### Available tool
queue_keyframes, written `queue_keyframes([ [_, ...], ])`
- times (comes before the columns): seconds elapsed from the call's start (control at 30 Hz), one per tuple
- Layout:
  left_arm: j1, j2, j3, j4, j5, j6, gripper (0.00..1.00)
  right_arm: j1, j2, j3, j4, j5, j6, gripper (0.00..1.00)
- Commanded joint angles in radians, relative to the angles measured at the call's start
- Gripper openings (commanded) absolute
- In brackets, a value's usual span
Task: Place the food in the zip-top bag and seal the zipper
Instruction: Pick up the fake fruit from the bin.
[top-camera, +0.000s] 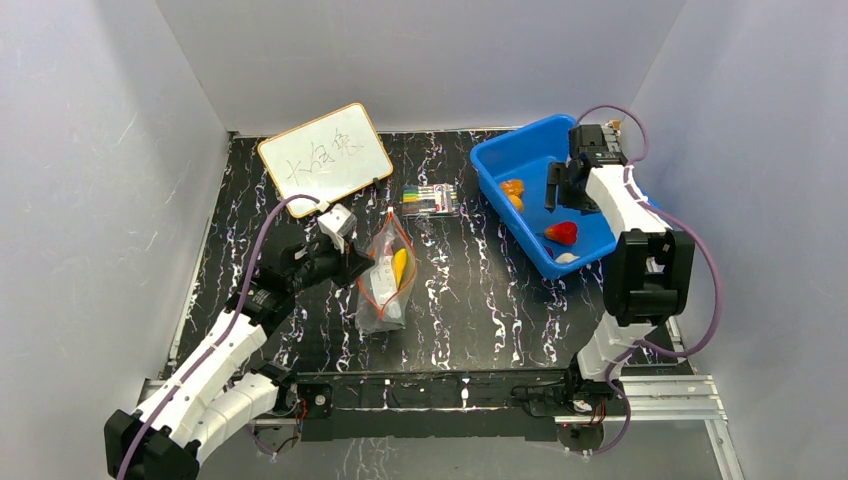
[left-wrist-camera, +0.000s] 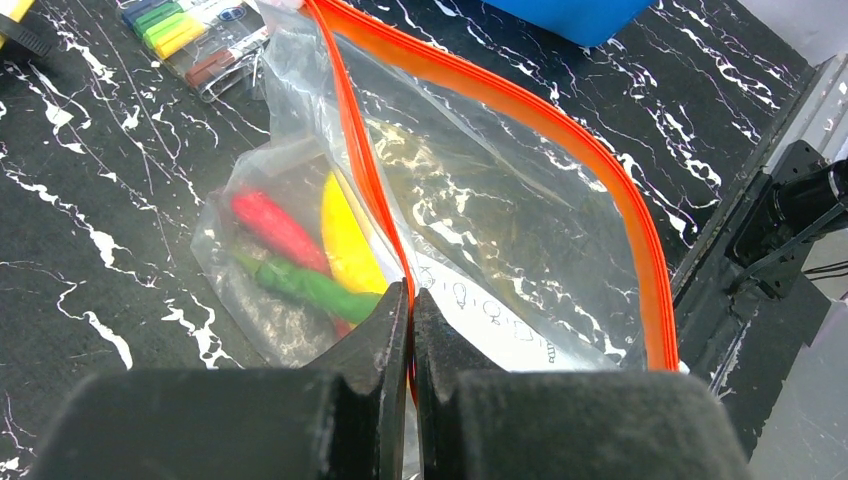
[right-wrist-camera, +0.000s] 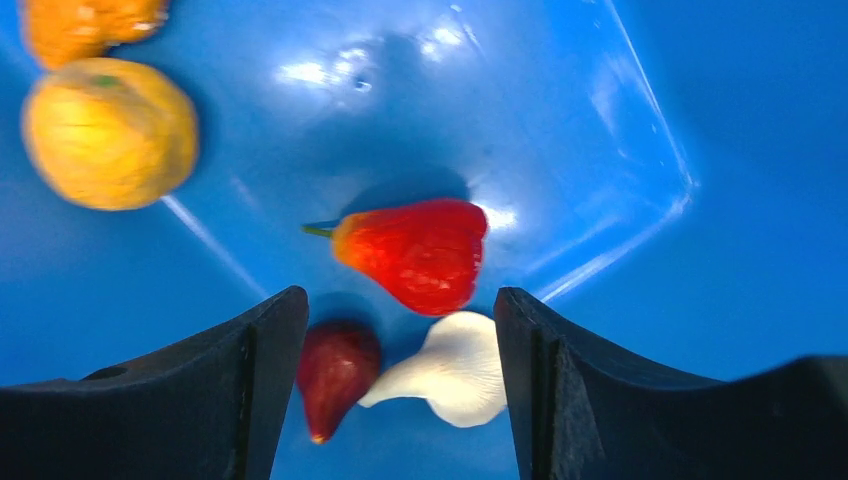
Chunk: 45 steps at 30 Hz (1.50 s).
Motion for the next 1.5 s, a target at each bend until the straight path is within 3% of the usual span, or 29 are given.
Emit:
queue_keyframes([
  [0.0, -0.010, -0.012, 0.002, 0.013, -0.008, 0.022, 0.00, -0.051, 0.001, 0.005, -0.002, 0.016, 0.056, 0.69],
  [0.23, -0.026, -0.036, 0.002, -0.009, -0.036, 0.040, 0.00, -0.061, 0.077, -0.005, 0.000, 0.029, 0.076, 0.80],
  [0.4, -0.036, -0.045, 0.004, -0.010, -0.051, 0.049, 0.00, -0.069, 0.095, -0.019, 0.017, -0.026, 0.077, 0.82],
  [0.63, -0.042, -0.058, 0.005, -0.019, -0.060, 0.052, 0.00, -0.069, 0.127, -0.041, 0.019, 0.025, 0.087, 0.81],
  [0.97, -0.041, -0.075, 0.007, -0.026, -0.073, 0.059, 0.00, -0.068, 0.142, -0.064, 0.032, 0.066, 0.098, 0.71],
  [1.17, -0.042, -0.072, 0.008, -0.027, -0.074, 0.059, 0.00, -0.069, 0.157, -0.004, -0.007, 0.082, 0.092, 0.52],
  [1.47, -0.042, -0.067, 0.011, -0.029, -0.088, 0.061, 0.00, -0.057, 0.134, 0.075, -0.014, 0.059, 0.110, 0.32],
])
